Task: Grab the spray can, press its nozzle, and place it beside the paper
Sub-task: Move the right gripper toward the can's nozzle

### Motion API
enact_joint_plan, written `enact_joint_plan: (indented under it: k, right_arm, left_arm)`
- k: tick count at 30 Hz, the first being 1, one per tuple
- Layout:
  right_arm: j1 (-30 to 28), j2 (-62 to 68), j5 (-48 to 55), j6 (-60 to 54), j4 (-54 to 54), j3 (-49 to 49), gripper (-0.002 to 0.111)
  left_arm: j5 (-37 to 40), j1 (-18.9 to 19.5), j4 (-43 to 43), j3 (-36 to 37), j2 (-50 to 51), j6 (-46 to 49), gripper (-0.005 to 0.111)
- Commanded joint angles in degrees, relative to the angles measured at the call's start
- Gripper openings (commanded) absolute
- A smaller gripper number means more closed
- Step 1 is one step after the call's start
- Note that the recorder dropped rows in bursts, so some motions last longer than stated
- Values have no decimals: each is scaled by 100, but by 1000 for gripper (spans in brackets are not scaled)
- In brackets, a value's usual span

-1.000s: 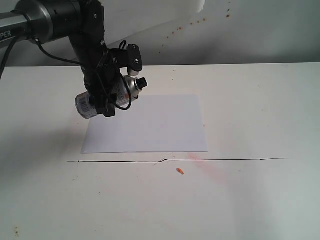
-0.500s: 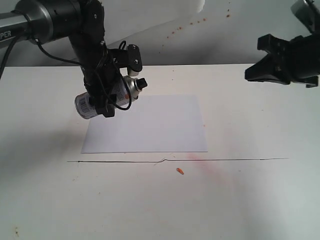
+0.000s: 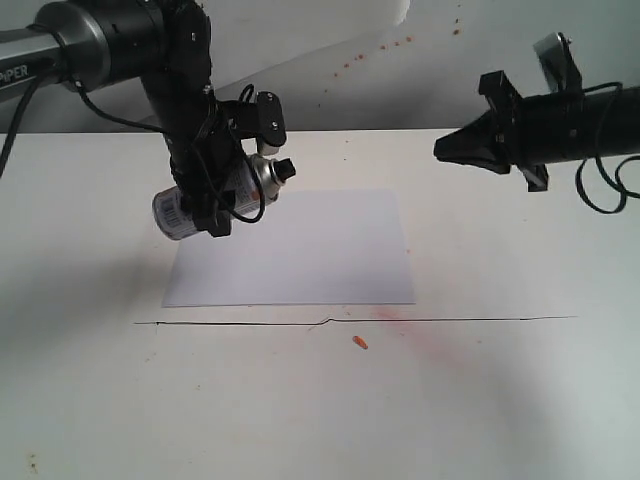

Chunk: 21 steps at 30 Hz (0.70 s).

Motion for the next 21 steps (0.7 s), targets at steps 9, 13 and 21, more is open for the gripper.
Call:
enact_joint_plan:
  k: [9,13,21]
  right_arm:
    - [916,902,406,1312,-1027,-2013,0]
    - [1100,1321,640,1581,-1027,-2560,0]
    - [1363,1780,805,1776,-1003,-2872,0]
  left_arm:
    - [-130,-4,18,-64,313,29,0]
    - [-130,-4,54,-64,324,29,0]
    - [-197,-4,65,-64,324,29,0]
